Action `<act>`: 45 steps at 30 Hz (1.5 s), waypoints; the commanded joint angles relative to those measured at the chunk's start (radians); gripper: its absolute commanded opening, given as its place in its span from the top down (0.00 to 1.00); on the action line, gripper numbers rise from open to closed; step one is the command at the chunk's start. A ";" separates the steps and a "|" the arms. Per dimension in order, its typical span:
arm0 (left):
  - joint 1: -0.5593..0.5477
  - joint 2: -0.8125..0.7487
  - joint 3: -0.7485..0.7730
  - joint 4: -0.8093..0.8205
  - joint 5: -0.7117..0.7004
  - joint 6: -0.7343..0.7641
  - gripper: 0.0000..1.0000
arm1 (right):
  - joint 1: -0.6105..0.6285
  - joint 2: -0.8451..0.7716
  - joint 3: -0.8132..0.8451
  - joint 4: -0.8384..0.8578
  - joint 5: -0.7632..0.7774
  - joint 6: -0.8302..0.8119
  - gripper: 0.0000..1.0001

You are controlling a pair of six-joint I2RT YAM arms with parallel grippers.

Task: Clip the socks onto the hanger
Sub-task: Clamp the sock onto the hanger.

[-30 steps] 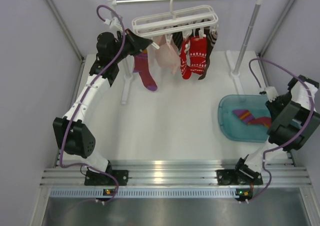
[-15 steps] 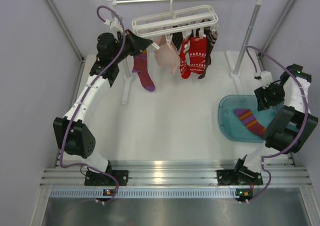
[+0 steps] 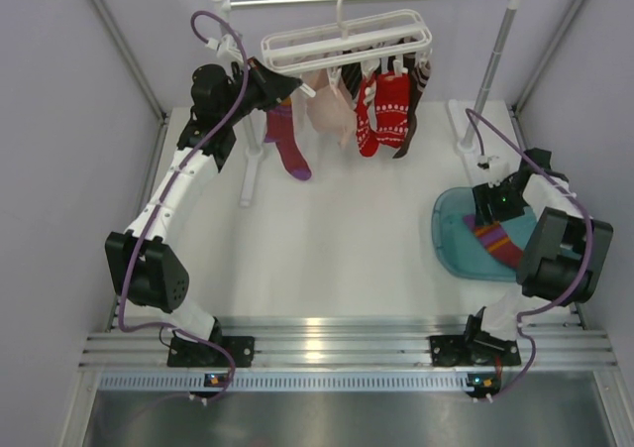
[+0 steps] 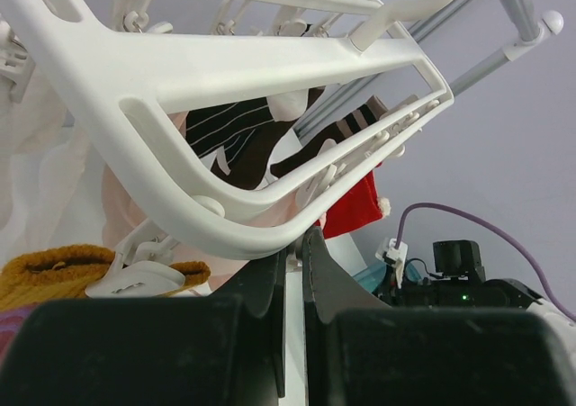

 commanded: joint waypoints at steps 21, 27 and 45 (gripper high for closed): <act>0.007 -0.004 -0.016 0.023 0.022 0.011 1.00 | -0.030 -0.018 0.044 -0.056 -0.129 -0.136 1.00; 0.007 -0.002 -0.010 0.028 0.035 0.006 1.00 | -0.045 -0.180 0.271 -0.288 -0.451 -0.261 1.00; 0.009 -0.001 0.003 0.048 0.055 -0.001 1.00 | 0.280 -0.125 0.889 0.347 -0.680 0.607 1.00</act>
